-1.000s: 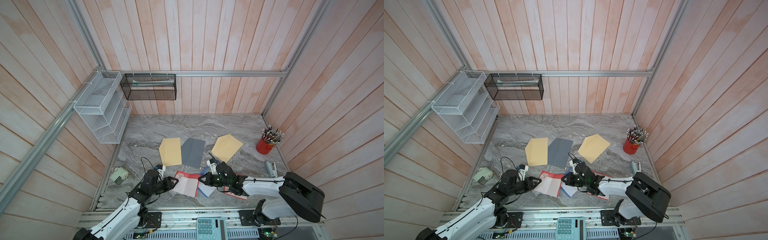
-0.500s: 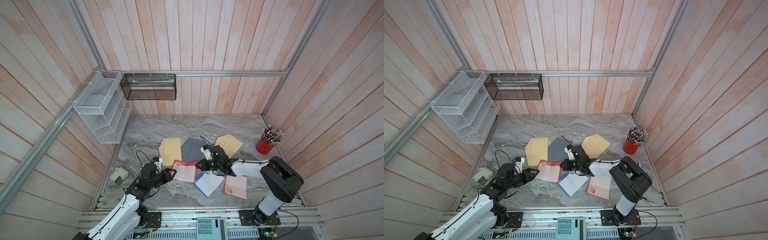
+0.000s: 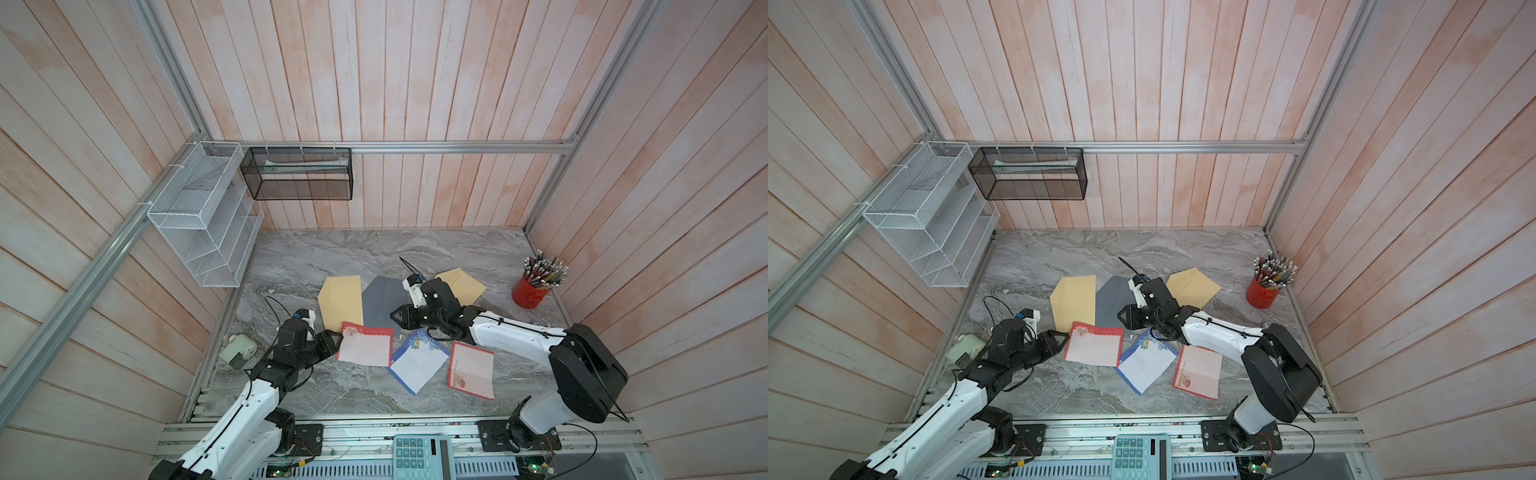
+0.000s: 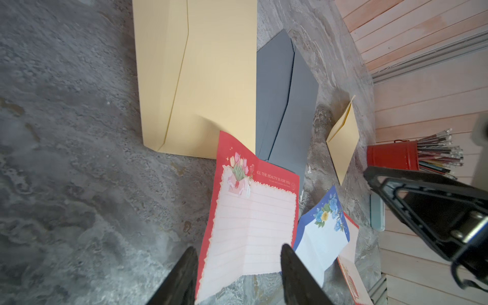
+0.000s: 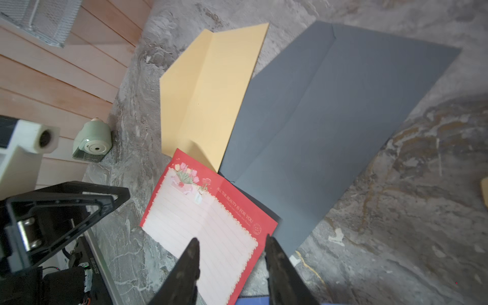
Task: Fold the letter paper in half and place it into the envelope
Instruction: Place the letter paper at the center of the board, then fold the letter paper at the center of the board.
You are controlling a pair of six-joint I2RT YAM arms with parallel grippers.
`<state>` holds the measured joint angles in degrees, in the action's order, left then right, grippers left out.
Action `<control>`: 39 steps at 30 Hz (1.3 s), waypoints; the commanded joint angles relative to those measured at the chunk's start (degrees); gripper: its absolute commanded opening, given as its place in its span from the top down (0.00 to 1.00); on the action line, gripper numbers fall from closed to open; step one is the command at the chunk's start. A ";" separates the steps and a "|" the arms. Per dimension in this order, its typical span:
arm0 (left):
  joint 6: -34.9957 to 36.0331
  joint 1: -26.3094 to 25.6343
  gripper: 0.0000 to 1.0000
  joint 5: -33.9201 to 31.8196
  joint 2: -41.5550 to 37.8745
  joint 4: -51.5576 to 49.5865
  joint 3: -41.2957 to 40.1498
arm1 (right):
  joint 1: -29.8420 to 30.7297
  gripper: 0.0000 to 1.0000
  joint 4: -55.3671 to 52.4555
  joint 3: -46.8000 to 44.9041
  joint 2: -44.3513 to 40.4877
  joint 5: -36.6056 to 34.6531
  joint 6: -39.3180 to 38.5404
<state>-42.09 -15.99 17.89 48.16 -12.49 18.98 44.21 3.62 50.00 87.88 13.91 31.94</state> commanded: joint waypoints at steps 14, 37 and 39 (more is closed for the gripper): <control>-1.29 0.73 0.48 7.89 4.65 9.76 -4.66 | 5.19 0.83 3.88 -2.10 12.44 -0.09 2.70; -7.20 0.71 0.48 24.03 10.51 29.85 -7.11 | 3.17 0.87 8.81 -5.70 15.40 1.28 4.17; -8.70 0.77 0.48 26.32 11.50 33.62 -7.42 | 3.17 0.87 9.05 -5.70 15.48 1.38 4.27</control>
<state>-48.42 -15.46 39.18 58.81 13.13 12.27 47.75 13.04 45.19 101.58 15.05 35.83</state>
